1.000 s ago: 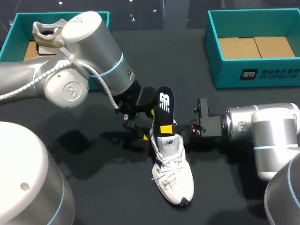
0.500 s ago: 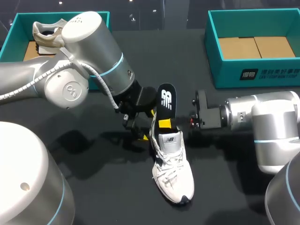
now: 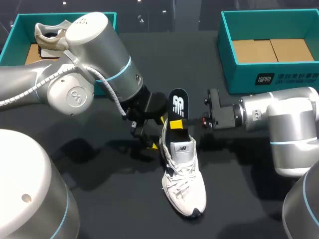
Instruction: Take the shoe out of the shoebox, open the shoe tongue, remove and reinsert the insole, then place the shoe into the shoebox
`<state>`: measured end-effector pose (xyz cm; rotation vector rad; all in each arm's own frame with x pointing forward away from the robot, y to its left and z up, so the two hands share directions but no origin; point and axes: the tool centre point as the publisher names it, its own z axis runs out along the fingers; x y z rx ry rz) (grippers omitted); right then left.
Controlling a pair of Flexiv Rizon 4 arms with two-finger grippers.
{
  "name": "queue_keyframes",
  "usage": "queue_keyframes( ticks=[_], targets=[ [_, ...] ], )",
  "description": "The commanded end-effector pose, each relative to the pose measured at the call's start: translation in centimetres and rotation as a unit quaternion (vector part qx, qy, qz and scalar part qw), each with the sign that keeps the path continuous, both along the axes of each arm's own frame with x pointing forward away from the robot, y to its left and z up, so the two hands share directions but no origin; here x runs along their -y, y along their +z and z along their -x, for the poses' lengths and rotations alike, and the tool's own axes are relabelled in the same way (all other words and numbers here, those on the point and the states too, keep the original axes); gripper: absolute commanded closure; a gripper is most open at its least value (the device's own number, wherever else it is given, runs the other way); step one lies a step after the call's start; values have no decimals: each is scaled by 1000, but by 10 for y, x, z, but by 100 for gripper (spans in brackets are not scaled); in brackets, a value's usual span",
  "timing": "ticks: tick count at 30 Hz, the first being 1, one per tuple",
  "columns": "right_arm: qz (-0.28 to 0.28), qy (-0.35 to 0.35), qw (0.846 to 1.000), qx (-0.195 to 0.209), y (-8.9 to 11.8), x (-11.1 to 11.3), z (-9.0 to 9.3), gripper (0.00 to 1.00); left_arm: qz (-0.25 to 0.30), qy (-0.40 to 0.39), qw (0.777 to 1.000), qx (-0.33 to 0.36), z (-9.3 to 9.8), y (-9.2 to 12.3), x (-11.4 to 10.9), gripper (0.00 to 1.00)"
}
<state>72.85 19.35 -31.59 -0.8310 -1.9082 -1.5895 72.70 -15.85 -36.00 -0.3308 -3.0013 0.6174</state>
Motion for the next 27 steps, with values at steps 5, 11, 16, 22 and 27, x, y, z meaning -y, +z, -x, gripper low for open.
queue_keyframes(
  ticks=[5, 11, 16, 22, 27],
  targets=[
    [3, 2, 999, -34, -26, -1, 14, 100, -1, -1, 1000, -1, -1, 0, 1, 0],
    [7, 10, 999, -49, -34, -2, 25, 100, -1, -1, 1000, -1, -1, 0, 1, 0],
    [11, 25, 999, -46, -29, -4, 28, 100, -1, -1, 1000, -1, -1, 0, 1, 0],
    [23, 40, 999, -13, -11, -8, 20, 70, -1, -1, 1000, -1, -1, 0, 1, 0],
    [33, 44, 998, -2, 0, -6, 11, 67, -1, -1, 1000, -1, -1, 0, 1, 0]
  ],
)
